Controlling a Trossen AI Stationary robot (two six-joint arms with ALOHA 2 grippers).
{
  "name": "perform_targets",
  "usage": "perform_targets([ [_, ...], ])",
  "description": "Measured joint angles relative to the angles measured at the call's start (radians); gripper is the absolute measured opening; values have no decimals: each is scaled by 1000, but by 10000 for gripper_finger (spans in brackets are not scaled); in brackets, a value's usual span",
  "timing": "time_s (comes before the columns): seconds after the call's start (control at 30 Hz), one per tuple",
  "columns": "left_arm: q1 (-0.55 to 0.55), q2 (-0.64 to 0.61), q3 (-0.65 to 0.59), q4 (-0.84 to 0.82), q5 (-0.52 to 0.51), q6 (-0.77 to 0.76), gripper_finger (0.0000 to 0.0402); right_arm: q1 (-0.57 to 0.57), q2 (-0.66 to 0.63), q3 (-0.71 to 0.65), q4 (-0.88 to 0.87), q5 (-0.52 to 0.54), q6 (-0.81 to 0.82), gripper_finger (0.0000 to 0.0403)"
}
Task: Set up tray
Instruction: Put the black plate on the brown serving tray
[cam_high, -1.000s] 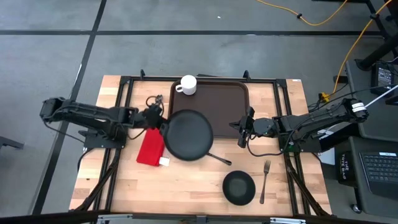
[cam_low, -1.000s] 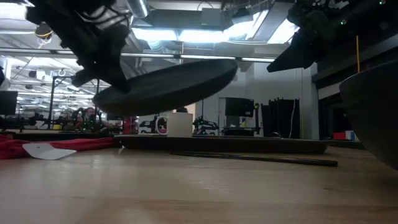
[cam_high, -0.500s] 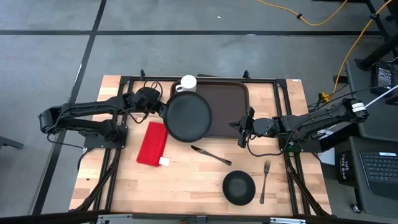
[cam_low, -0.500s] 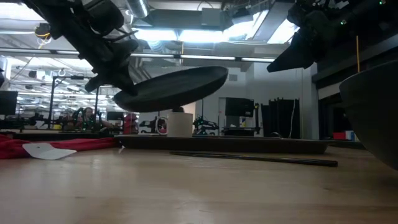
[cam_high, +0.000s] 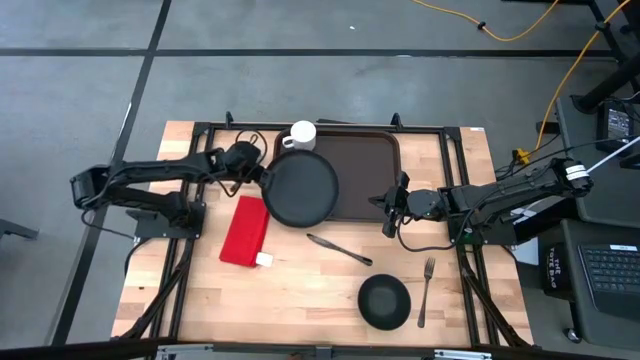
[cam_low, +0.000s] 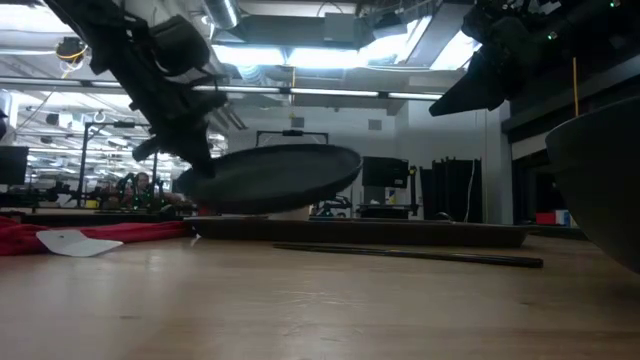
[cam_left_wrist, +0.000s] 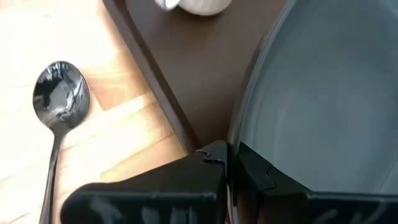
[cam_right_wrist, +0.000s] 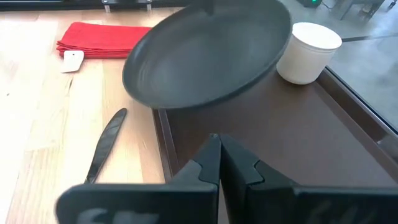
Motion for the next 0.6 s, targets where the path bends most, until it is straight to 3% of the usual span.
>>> perform_targets([
  [0.6,145,91,0,81,106,19,3,0,0,0,-1,0,2,7],
])
